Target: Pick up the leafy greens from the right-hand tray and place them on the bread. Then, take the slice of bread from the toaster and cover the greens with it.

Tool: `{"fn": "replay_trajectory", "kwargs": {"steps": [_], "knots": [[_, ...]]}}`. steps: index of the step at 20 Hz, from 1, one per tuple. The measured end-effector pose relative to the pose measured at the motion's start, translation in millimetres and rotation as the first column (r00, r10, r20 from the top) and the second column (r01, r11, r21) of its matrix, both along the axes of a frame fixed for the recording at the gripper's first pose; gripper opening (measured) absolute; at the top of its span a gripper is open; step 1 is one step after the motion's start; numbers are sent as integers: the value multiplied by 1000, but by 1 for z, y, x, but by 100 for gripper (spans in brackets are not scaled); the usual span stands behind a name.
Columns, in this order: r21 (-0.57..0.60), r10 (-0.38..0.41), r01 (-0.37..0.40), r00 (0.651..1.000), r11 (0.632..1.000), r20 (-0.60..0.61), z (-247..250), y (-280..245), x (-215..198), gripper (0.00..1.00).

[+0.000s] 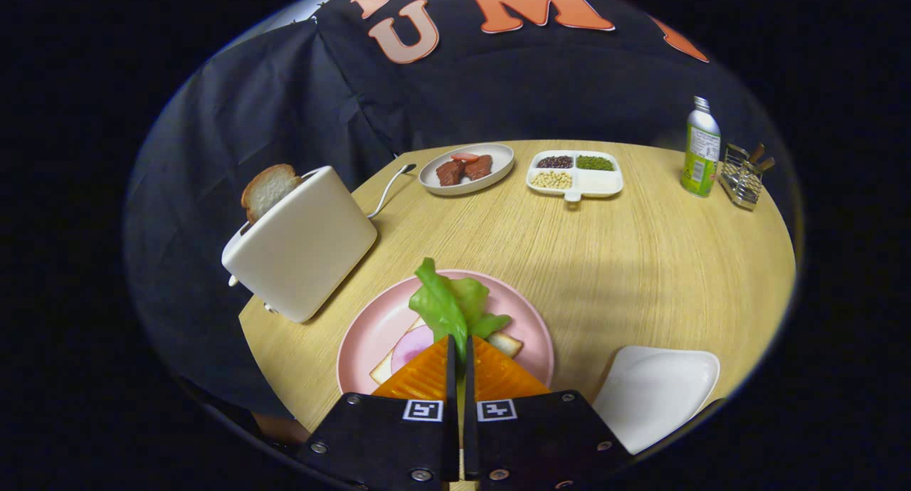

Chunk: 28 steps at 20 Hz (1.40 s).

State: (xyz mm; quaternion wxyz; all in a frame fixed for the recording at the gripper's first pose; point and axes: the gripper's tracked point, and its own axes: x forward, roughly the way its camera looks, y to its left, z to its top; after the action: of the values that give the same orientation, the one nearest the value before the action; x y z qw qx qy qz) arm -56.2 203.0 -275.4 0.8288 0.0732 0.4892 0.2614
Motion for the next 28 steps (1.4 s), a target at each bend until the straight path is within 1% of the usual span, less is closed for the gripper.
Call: {"fn": "replay_trajectory", "kwargs": {"steps": [2, 3, 4, 5, 6, 7, 8, 9, 10, 11, 12, 16, 19, 21, 23, 26, 28], "knots": [[-8, 46, -46, 999, 999, 13, 2, 15, -4, 10], [-36, 70, -69, 997, 997, 24, 2, 17, -5, 19], [-70, 97, -94, 995, 993, 39, 1, 19, -6, 21], [-102, 114, -108, 992, 989, 49, 0, 20, -6, 25], [-125, 126, -118, 991, 985, 54, -1, 21, -6, 27], [-140, 132, -123, 990, 982, 52, 0, 22, -7, 33], [-148, 133, -124, 990, 981, 51, 1, 24, -8, 36], [-158, 129, -119, 990, 980, 53, 3, 23, -7, 44], [-170, 122, -110, 991, 979, 62, 7, 23, -3, 48], [-177, 115, -100, 990, 979, 77, 13, 22, 1, 55], [-175, 104, -88, 991, 981, 88, 20, 24, 7, 58], [-99, 53, -43, 993, 994, 102, 62, 44, 24, 68], [-44, 43, -38, 990, 998, 132, 95, 69, 42, 81], [27, 44, -48, 992, 999, 117, 120, 94, 47, 88], [91, 51, -59, 994, 994, 92, 143, 117, 53, 91], [146, 64, -74, 995, 986, 77, 171, 150, 67, 95], [199, 83, -82, 997, 977, 5, 182, 175, 66, 97]]}}
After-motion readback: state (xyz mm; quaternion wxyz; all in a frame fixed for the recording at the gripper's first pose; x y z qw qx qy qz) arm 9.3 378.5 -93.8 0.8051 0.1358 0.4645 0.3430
